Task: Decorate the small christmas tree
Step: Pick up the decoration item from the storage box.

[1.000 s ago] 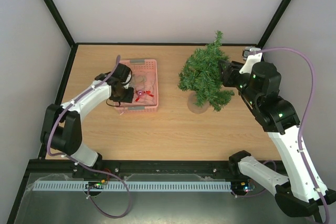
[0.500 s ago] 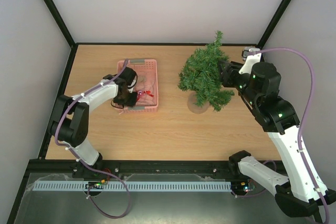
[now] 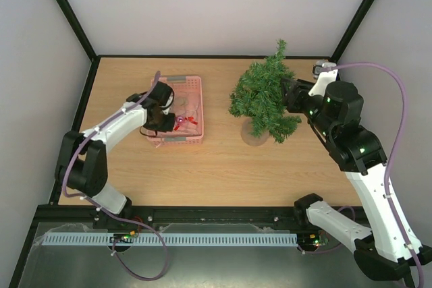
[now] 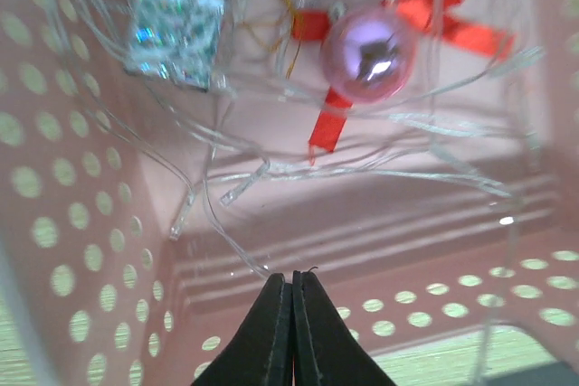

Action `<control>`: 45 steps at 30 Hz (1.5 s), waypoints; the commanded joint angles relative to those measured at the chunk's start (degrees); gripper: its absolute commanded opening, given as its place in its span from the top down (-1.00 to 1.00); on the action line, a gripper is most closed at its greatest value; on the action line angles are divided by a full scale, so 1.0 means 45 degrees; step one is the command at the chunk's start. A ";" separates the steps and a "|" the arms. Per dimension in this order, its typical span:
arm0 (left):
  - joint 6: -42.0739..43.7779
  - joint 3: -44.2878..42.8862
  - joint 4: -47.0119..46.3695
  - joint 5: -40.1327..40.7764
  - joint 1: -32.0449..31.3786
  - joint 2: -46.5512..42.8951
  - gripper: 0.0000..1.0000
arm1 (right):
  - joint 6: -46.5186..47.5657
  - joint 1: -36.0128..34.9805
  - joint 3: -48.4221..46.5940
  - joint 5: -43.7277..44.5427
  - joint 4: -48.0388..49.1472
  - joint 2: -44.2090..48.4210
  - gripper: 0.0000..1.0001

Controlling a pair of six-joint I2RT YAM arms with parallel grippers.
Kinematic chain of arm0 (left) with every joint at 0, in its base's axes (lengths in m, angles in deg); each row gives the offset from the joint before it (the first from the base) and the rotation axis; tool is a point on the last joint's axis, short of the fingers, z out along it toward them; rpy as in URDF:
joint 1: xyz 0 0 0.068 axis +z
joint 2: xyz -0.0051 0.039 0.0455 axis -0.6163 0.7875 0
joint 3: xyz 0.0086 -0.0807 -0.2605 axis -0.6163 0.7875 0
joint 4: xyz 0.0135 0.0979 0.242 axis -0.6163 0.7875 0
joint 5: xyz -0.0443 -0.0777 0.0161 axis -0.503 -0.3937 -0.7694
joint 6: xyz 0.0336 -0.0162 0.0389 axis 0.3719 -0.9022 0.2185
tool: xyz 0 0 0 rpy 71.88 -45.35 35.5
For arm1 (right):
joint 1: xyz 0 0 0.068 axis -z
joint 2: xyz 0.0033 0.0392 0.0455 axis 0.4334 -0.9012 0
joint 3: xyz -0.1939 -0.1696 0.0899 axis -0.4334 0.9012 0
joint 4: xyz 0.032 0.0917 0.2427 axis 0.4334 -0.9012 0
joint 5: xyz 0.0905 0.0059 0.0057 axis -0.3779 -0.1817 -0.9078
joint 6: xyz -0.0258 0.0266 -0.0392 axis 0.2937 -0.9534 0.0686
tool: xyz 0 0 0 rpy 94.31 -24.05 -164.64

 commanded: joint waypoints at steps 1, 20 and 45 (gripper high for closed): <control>-0.0105 -0.1091 0.0463 -0.0028 -0.0053 -0.1231 0.95 | -0.0324 -0.0016 -0.0029 -0.0168 0.0252 0.0301 -0.01; 0.2364 -0.0801 0.2060 -0.3054 -0.0809 -0.2554 0.15 | -0.0274 -0.0016 0.0166 -0.1024 0.0540 0.0328 -0.02; 0.8936 0.1402 0.0904 -0.1450 -0.0372 -0.4290 0.12 | 0.0251 -0.0016 -0.0453 -0.2483 0.0649 -0.0408 -0.04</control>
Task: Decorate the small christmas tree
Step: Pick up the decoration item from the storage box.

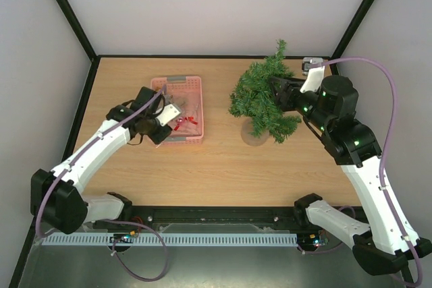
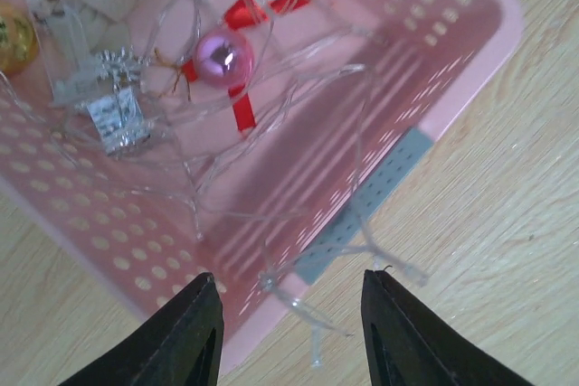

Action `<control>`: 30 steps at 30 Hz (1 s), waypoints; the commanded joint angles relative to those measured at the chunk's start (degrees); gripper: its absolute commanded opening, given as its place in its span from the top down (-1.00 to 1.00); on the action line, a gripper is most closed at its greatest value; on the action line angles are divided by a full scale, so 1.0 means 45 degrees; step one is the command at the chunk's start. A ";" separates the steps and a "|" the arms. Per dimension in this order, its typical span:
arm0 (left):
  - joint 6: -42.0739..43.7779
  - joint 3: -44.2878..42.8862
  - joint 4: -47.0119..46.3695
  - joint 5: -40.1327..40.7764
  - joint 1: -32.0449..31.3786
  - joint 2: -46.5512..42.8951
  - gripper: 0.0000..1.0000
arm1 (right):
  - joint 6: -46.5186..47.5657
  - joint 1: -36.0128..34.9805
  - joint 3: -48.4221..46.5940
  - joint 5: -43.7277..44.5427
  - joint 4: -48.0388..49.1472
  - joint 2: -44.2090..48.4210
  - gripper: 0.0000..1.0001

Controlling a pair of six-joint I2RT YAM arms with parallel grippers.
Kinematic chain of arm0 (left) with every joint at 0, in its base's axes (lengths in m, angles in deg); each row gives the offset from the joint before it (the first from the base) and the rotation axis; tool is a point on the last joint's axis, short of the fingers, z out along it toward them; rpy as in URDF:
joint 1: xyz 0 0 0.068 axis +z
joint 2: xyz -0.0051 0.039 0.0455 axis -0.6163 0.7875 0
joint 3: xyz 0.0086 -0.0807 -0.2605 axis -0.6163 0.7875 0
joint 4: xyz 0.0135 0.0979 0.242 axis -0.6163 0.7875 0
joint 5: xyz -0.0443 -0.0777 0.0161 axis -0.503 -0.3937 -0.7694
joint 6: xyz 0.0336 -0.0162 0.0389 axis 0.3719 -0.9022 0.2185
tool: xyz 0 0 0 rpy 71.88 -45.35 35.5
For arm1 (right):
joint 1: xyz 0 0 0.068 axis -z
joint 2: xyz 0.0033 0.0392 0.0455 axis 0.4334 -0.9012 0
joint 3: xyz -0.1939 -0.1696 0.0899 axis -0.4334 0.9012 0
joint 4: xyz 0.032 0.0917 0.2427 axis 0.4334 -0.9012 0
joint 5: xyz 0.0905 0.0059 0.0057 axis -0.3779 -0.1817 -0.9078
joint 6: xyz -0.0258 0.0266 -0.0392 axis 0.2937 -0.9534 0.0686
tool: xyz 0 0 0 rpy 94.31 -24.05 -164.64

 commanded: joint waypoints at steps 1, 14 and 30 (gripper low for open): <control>0.1611 0.0967 -0.0317 -0.0299 0.0477 -0.0159 0.12 | 0.0068 -0.0011 -0.0340 -0.0343 0.0021 0.0187 -0.04; 0.2208 0.1164 -0.0371 -0.1028 0.0490 0.0532 0.10 | 0.0217 -0.0011 -0.0506 -0.0284 0.0147 0.0164 -0.05; 0.2335 0.1219 -0.1332 -0.1536 0.0407 0.1486 0.55 | 0.0276 -0.0021 -0.0550 -0.0367 0.0054 0.0242 -0.05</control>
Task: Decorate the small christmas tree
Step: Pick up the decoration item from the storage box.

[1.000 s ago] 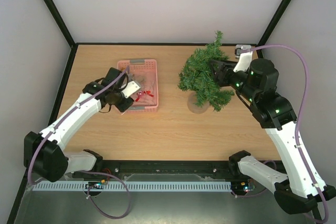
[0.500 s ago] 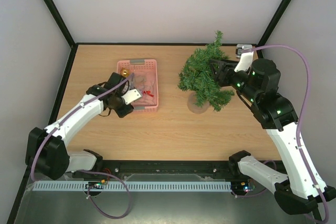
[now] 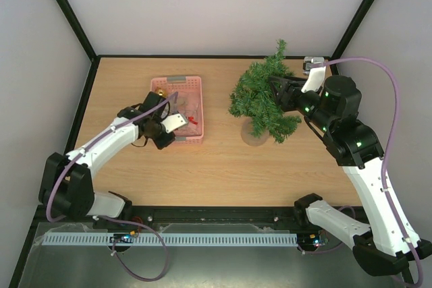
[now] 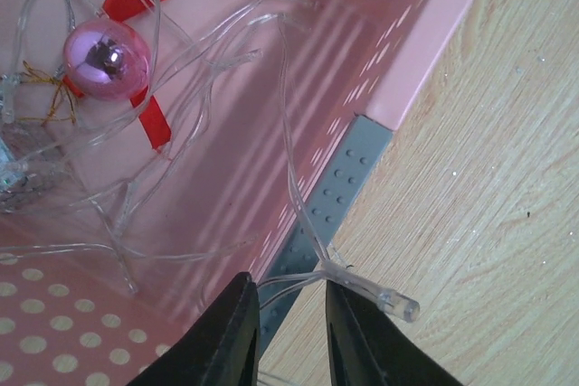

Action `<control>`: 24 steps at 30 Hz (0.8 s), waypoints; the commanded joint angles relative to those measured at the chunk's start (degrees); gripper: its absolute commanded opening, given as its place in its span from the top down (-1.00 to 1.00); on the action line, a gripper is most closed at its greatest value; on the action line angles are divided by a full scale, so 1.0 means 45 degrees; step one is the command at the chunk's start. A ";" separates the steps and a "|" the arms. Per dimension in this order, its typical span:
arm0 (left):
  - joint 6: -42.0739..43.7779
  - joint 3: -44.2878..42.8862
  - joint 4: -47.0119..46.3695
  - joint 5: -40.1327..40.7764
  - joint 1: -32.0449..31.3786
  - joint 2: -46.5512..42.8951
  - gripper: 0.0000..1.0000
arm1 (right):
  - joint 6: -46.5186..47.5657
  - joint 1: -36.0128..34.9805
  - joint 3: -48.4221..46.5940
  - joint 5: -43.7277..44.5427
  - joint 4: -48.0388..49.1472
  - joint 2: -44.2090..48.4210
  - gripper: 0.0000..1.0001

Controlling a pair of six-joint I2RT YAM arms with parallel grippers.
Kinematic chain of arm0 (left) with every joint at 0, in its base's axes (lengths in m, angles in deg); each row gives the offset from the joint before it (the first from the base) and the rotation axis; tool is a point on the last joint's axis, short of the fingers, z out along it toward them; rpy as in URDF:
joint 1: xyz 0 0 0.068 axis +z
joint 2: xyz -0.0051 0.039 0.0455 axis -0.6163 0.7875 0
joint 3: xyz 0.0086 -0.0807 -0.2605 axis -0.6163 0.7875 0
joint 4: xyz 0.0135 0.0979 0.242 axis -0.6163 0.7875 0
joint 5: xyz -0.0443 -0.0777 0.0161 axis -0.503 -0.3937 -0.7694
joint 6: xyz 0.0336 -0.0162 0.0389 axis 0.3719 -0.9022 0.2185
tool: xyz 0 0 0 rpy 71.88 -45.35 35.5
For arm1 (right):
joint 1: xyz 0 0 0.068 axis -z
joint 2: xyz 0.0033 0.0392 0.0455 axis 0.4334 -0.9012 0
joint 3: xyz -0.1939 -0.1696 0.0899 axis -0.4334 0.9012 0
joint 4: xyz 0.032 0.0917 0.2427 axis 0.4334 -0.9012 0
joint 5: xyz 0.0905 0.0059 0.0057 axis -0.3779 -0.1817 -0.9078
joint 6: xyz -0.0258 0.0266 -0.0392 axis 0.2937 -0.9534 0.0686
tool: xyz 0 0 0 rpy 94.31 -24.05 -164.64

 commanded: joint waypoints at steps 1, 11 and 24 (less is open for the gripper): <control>0.0117 -0.0125 -0.0091 -0.0107 -0.0030 0.0273 0.60 | 0.0169 -0.0029 -0.0362 -0.0062 0.0066 0.0167 -0.05; -0.0314 -0.0729 0.0178 0.0132 -0.0064 -0.0580 0.95 | 0.0169 -0.0031 -0.0333 -0.0041 0.0018 0.0179 -0.05; -0.0943 -0.1225 0.0028 0.0407 -0.0089 -0.1546 0.87 | -0.0344 -0.0026 0.0100 0.0328 0.0050 0.0303 0.00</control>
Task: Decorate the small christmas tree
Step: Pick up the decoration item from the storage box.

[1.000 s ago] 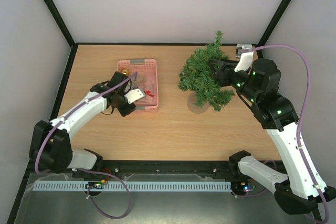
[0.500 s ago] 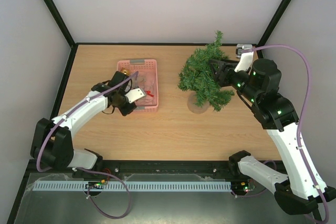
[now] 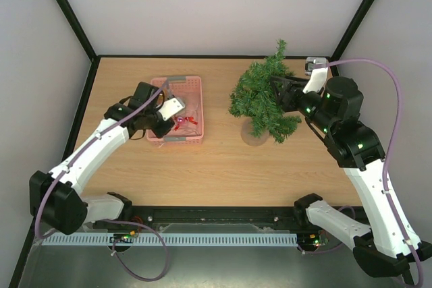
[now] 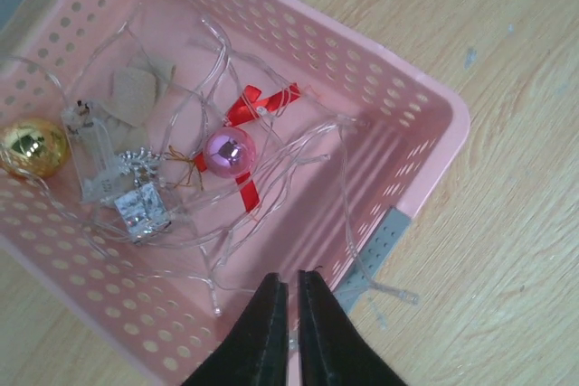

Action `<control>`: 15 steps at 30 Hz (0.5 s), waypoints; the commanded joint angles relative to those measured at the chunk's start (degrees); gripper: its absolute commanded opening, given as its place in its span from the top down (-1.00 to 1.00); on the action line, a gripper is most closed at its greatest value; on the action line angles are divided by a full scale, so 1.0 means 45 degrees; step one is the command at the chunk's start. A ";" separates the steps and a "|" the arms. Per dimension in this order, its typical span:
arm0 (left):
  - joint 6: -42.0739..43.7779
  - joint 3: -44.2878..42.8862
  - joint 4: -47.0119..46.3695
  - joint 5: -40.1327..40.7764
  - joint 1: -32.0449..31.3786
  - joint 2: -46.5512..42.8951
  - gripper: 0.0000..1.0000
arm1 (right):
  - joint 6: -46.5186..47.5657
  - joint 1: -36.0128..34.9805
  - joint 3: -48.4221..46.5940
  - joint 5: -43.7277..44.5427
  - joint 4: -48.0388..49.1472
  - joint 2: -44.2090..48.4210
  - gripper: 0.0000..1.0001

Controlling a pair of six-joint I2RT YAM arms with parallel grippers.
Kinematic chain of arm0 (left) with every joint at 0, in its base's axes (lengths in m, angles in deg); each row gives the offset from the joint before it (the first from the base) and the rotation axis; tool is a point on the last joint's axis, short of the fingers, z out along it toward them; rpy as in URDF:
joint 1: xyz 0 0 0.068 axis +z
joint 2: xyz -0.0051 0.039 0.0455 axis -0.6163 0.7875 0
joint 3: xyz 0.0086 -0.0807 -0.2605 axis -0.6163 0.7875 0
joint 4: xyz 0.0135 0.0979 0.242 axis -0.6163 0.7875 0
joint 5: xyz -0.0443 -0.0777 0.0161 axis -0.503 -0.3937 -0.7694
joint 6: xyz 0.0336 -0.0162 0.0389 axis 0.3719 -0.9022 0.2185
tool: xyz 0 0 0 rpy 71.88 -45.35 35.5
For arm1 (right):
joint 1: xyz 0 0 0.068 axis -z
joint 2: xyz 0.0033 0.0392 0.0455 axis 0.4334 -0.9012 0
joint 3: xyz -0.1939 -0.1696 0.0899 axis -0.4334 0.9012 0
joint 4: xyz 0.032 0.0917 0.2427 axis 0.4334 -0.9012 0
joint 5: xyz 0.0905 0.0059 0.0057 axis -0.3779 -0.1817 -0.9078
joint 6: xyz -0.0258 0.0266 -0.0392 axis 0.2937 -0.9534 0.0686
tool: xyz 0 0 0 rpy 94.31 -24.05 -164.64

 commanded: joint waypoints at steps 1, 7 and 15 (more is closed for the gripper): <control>0.0191 0.0432 0.0116 0.0065 -0.0035 -0.0222 0.76 | -0.0240 -0.0030 0.0057 0.0133 0.0043 0.0146 0.00; 0.0714 0.0932 0.0693 -0.0768 -0.0040 0.0024 0.32 | -0.0165 -0.0030 -0.0087 0.0053 -0.0089 0.0138 0.00; 0.1488 0.1583 0.0459 -0.1066 -0.0055 0.0505 0.17 | -0.0139 -0.0031 -0.0319 -0.0082 0.0004 0.0012 0.00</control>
